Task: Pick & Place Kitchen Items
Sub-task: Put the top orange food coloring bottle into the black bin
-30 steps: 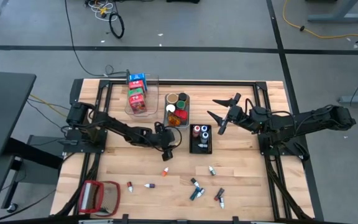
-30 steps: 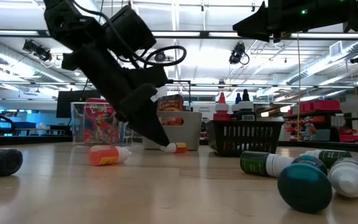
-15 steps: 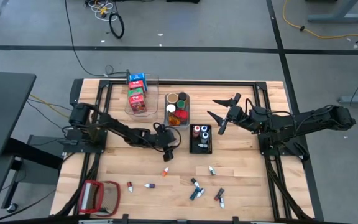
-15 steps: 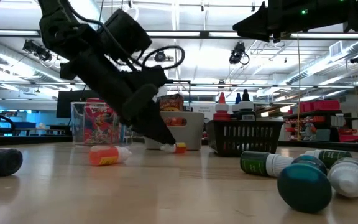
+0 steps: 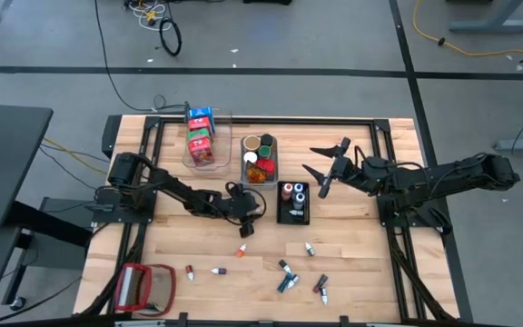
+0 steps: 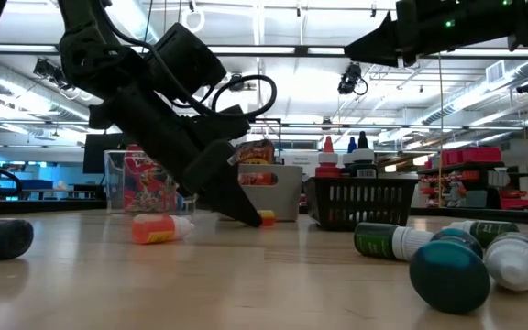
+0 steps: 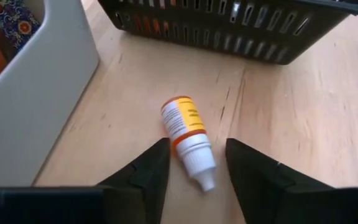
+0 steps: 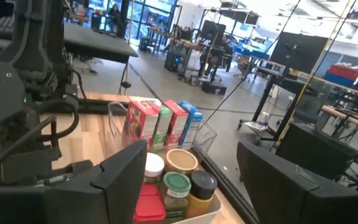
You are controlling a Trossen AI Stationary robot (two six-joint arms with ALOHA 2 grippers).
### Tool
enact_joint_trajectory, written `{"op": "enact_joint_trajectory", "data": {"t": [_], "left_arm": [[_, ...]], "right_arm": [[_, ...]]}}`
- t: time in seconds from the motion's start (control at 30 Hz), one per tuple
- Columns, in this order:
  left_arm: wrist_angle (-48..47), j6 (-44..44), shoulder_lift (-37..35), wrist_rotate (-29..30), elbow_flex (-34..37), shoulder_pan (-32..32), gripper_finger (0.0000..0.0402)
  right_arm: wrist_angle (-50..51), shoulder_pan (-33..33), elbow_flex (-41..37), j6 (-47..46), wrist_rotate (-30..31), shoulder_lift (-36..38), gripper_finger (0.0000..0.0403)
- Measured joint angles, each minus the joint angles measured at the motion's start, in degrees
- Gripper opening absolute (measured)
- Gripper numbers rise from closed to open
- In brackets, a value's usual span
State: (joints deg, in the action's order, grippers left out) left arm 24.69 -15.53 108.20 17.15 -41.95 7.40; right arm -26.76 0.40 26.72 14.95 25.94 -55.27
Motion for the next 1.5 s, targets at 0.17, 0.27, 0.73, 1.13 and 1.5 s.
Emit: {"op": "enact_joint_trajectory", "data": {"t": [0.17,0.27,0.73,1.13,1.5], "left_arm": [[0.2,-0.1,0.0,0.0,0.0,0.0,0.0113],[0.6,-0.2,0.0,0.0,0.1,0.0,0.0087],[2.4,4.0,-1.8,0.5,-2.8,1.6,0.0084],[1.6,14.8,-8.5,9.1,-7.5,1.6,0.0091],[2.3,16.0,-1.6,-0.1,-13.5,0.4,0.0085]], "right_arm": [[4.7,0.0,0.0,-5.6,-2.5,0.0,0.0261],[9.3,0.0,0.0,-6.4,-9.9,0.0,0.0261],[11.7,0.0,0.0,-7.0,-19.4,0.1,0.0261],[9.2,0.0,0.0,-6.9,-19.0,0.1,0.0261],[8.3,0.0,0.0,-6.8,-18.9,0.1,0.0261]]}}
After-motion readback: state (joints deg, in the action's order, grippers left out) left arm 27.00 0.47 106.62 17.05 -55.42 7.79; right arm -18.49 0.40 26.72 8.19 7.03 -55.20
